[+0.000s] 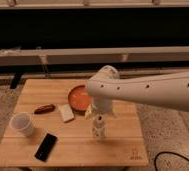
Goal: Knock the bottle over
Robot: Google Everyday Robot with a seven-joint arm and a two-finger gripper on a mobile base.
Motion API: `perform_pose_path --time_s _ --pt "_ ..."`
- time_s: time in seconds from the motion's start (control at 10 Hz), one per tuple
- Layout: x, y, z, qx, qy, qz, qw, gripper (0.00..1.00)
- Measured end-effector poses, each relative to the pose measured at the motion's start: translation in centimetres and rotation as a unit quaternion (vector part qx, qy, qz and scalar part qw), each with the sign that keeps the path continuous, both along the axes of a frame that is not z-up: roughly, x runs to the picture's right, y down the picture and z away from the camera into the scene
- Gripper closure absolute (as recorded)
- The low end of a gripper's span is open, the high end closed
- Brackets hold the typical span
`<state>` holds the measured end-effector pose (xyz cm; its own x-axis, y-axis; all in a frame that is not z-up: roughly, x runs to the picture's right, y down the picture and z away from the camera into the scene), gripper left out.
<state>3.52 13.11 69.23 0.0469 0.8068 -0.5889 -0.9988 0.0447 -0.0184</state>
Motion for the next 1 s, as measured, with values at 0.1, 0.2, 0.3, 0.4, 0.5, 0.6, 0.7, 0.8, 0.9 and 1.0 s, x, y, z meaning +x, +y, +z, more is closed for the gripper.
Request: perform_pose_path --time_s 0.1,0.2,0.3,0.4,0.5,0.6,0.7,0.8,0.9,1.0 --pt "0.4 0.2 -0.1 -0.002 0.005 0.001 1.0000 0.20" --pt "0.9 0.3 -0.1 -0.004 0.011 0.004 0.9999 0.20" --pt "1.4 0.3 -0.1 -0.005 0.016 0.008 0.9998 0.20" --pt "2.3 0.3 -0.2 -0.008 0.023 0.018 0.9995 0.20" --pt "2.9 0.3 -0.1 -0.009 0.028 0.025 0.9992 0.20" --pt "3.7 0.3 -0.1 -0.011 0.035 0.034 0.9988 0.20" --pt "4.5 0.3 -0.1 -0.011 0.041 0.040 0.9983 0.20" --pt "5.2 0.3 0.0 -0.012 0.047 0.044 0.9979 0.20" --pt "6.0 0.3 0.0 -0.013 0.053 0.047 0.9974 0.20" --pt "6.7 0.2 0.0 -0.013 0.059 0.050 0.9969 0.20"
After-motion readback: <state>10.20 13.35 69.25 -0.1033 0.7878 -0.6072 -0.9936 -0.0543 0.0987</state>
